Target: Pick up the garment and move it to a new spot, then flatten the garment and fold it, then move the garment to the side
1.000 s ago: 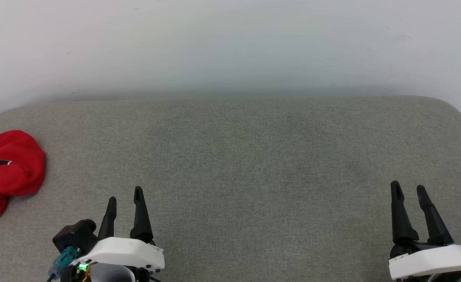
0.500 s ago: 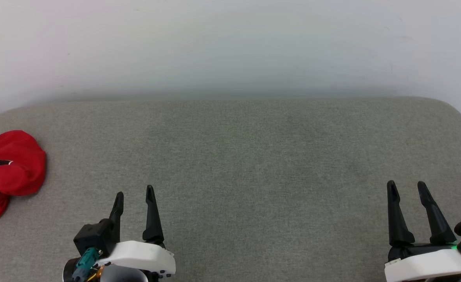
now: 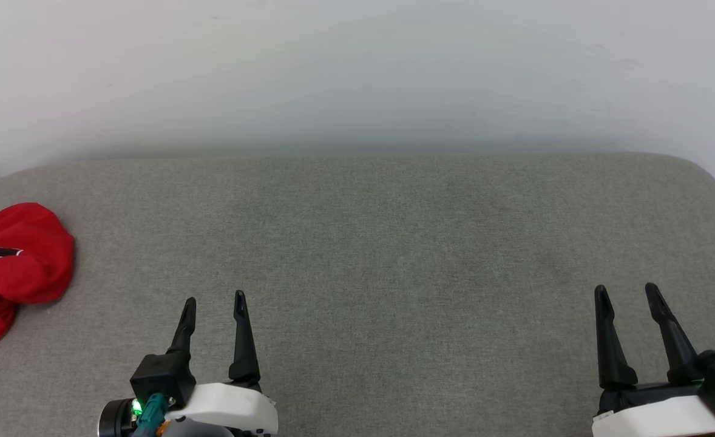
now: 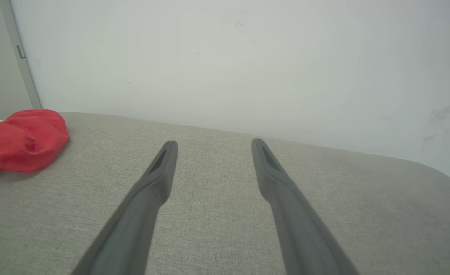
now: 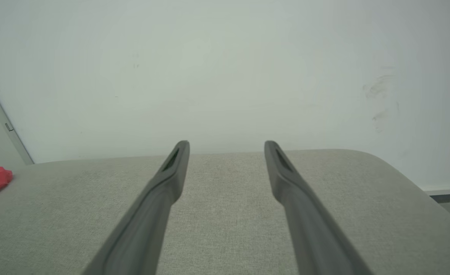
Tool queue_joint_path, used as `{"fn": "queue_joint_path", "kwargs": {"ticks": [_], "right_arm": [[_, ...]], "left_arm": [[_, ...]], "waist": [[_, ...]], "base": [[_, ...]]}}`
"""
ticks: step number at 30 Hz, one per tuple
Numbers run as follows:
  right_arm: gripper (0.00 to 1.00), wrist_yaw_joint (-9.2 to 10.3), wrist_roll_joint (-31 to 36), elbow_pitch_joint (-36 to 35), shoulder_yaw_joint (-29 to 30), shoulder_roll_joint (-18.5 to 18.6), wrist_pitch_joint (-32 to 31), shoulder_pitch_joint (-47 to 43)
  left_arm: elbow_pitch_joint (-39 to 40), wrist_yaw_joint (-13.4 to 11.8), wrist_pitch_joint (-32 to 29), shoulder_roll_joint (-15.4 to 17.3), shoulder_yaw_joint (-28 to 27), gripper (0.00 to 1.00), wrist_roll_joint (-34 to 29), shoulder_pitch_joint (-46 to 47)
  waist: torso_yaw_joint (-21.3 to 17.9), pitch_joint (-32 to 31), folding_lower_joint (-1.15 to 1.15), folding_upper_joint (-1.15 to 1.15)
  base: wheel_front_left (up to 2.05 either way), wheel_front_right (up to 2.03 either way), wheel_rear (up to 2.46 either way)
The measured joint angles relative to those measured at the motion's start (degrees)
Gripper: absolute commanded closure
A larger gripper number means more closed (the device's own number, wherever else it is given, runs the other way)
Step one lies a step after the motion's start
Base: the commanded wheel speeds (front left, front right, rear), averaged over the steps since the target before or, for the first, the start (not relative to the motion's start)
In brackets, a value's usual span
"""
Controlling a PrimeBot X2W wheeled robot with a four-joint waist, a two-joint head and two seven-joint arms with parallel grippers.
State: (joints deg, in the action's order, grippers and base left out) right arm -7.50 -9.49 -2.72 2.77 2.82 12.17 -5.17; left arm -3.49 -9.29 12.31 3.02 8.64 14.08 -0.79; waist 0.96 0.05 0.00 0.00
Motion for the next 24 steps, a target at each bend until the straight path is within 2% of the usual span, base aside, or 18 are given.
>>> {"fn": "queue_joint_path", "kwargs": {"ticks": [11,24], "right_arm": [[0.0,0.0,3.8,-0.6,-0.2,0.0,1.5,-1.2],[0.0,0.0,3.6,-1.0,-0.4,0.0,2.9,-2.1]], "left_arm": [[-0.5,0.4,1.4,-0.1,0.1,0.0,-3.3,-0.8],[0.3,0.5,2.6,-0.1,0.5,0.0,-4.9,-1.4]], "waist": [[0.2,-0.6,0.0,0.0],[0.4,-0.5,0.0,0.0]], "base": [[0.0,0.0,0.0],[0.0,0.0,0.0]]}}
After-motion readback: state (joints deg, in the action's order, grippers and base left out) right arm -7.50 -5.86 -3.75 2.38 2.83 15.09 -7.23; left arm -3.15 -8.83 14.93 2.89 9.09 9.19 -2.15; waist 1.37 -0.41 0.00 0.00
